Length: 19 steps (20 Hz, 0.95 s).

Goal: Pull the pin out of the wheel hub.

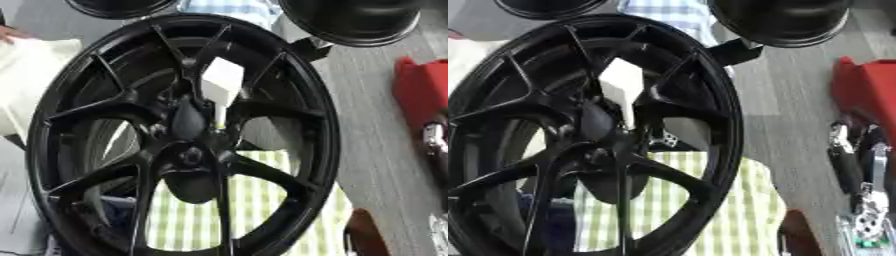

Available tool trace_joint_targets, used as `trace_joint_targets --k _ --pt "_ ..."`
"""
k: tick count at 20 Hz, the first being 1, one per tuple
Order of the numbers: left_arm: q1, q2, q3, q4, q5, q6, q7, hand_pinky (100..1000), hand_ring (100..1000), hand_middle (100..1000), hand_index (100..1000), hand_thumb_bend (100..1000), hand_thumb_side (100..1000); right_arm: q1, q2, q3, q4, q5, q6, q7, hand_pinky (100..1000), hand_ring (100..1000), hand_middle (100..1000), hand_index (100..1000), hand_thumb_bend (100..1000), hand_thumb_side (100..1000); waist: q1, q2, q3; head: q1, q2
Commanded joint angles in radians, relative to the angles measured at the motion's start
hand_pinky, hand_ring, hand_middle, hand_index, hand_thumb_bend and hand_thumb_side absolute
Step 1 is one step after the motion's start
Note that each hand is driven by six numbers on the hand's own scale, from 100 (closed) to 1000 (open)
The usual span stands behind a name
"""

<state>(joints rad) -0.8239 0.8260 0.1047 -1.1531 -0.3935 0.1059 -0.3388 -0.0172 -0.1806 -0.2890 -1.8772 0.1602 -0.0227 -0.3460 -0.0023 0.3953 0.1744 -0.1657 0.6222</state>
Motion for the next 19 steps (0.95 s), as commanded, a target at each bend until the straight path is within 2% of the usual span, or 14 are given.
trace_joint_targets --k 1,4,6,8,10,14,16,17,19 --pt "-0.02 0.029 0.007 -0.022 0.02 0.011 0.024 772 692 654 810 100 619 -0.003 -0.015 -0.004 -0.021 -0.009 0.001 -0.004 738 624 535 854 100 647 0.004 -0.027 0.0 0.0 -0.013" --pt "-0.023 0.024 0.006 -0.029 0.043 0.016 0.034 745 667 626 800 100 639 -0.003 -0.016 -0.002 -0.021 -0.009 0.001 -0.003 738 624 535 854 100 646 0.005 -0.027 0.0 -0.001 -0.011" --pt "-0.022 0.014 0.006 -0.054 0.104 0.014 0.04 709 636 597 793 100 656 -0.003 -0.015 -0.002 -0.021 -0.008 0.001 -0.003 738 624 535 854 100 647 0.003 -0.027 0.001 -0.002 -0.009" --pt "-0.015 -0.009 0.003 -0.12 0.215 0.0 0.067 674 607 568 784 100 638 -0.002 -0.014 -0.001 -0.021 -0.007 0.001 -0.003 738 624 535 854 100 645 0.001 -0.027 0.002 0.001 -0.009" --pt "-0.003 -0.045 -0.008 -0.213 0.356 -0.021 0.122 654 591 554 777 100 578 -0.003 -0.013 0.001 -0.022 -0.008 0.0 -0.002 737 624 535 854 100 643 -0.001 -0.027 0.002 0.004 -0.009" --pt "0.03 -0.182 -0.027 -0.356 0.532 -0.035 0.199 644 588 552 771 100 633 -0.008 -0.012 0.005 -0.022 -0.015 -0.004 -0.002 736 623 535 854 100 638 -0.009 -0.028 -0.003 0.011 -0.012" --pt "0.057 -0.272 -0.022 -0.397 0.556 -0.026 0.208 645 590 555 774 100 716 -0.012 -0.01 0.006 -0.02 -0.02 -0.007 -0.003 736 623 535 854 100 637 -0.014 -0.028 -0.007 0.012 -0.013" --pt "0.07 -0.312 -0.018 -0.406 0.563 -0.02 0.211 649 594 560 776 100 785 -0.013 -0.009 0.006 -0.019 -0.022 -0.008 -0.003 736 623 535 854 100 637 -0.016 -0.028 -0.008 0.012 -0.014" --pt "0.1 -0.392 -0.005 -0.408 0.573 -0.015 0.223 655 604 570 778 104 834 -0.016 -0.006 0.007 -0.017 -0.027 -0.009 -0.004 736 623 535 854 100 638 -0.021 -0.027 -0.011 0.012 -0.015"
